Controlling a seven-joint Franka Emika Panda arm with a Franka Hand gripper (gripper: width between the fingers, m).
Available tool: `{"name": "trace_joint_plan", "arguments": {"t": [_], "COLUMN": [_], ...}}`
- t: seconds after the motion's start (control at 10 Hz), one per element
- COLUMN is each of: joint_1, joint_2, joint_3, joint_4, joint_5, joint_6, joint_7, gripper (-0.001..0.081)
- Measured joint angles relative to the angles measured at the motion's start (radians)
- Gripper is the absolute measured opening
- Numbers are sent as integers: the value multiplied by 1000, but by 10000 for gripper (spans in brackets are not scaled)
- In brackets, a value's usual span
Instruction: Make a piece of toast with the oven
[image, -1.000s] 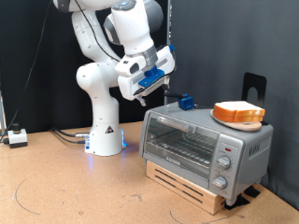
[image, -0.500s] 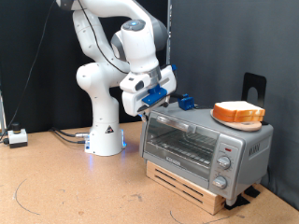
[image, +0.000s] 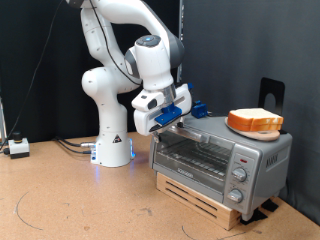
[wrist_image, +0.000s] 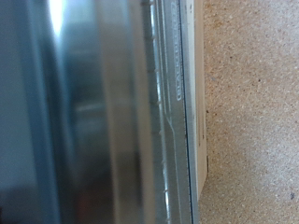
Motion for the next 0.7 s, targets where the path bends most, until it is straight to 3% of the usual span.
{"name": "trace_joint_plan", "arguments": {"t": [0.7], "joint_1": [-33], "joint_2": [87], "joint_3": [-49], "joint_4": [38], "joint_5": [-4], "joint_6": [48], "joint_7": [-11], "gripper": [809]}}
